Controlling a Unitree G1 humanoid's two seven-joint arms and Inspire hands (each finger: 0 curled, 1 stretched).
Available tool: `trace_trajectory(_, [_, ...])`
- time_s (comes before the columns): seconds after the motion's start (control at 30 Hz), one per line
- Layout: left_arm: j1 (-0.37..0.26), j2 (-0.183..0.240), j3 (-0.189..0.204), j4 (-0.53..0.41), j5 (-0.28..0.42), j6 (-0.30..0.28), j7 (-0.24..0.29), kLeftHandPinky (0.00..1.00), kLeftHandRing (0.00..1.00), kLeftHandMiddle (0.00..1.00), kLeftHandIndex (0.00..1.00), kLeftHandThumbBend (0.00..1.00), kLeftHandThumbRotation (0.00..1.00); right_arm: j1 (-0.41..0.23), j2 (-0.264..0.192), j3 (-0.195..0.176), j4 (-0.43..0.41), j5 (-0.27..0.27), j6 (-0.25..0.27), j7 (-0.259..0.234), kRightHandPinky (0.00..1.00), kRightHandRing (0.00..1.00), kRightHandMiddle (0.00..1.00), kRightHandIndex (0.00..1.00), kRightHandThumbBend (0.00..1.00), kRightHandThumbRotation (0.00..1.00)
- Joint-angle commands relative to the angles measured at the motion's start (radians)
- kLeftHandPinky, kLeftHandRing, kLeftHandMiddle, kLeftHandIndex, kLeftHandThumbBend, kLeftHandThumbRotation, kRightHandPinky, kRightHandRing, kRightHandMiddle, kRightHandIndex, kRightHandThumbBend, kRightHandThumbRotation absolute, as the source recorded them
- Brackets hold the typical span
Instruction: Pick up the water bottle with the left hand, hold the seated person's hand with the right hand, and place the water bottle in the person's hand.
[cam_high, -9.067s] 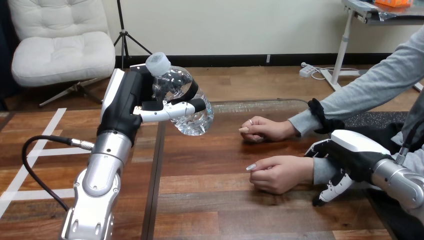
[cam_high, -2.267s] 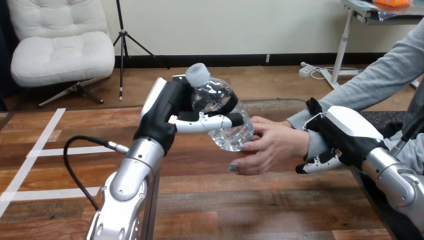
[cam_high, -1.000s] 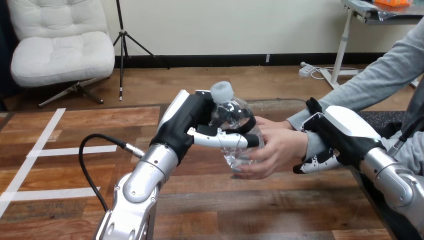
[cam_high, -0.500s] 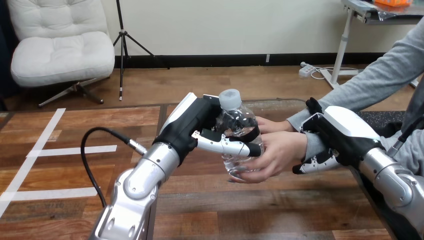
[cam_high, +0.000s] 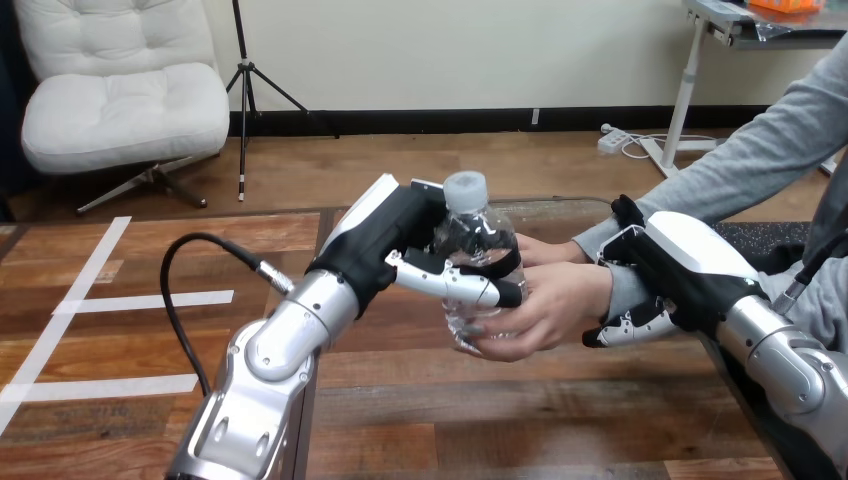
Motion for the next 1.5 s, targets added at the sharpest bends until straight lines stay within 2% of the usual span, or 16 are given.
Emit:
trace_trajectory(0.0, [-0.093,0.006,0.0,-0.001,-0.003,-0.042,-0.003,0.19,0.25,0.31,0.37,0.66,0.0,-0.022,0.007,-0.034,-0.03,0.026,-0.003,-0.004,0.23,0.27,0.32,0.33,0.74,0.0])
trace_trajectory(0.57, [-0.103,-0.012,0.009,0.01,-0.019,-0.068,0.012,0.22,0.29,0.34,0.38,0.68,0.0,-0.021,0.011,-0.034,-0.032,0.036,0.005,0.005,0.22,0.26,0.31,0.32,0.73,0.0])
trace_trajectory(1.47, [-0.095,-0.017,0.008,0.0,-0.022,-0.063,0.007,0.23,0.29,0.35,0.38,0.68,0.0,-0.022,0.008,-0.032,-0.029,0.034,0.002,0.001,0.23,0.27,0.32,0.33,0.73,0.0])
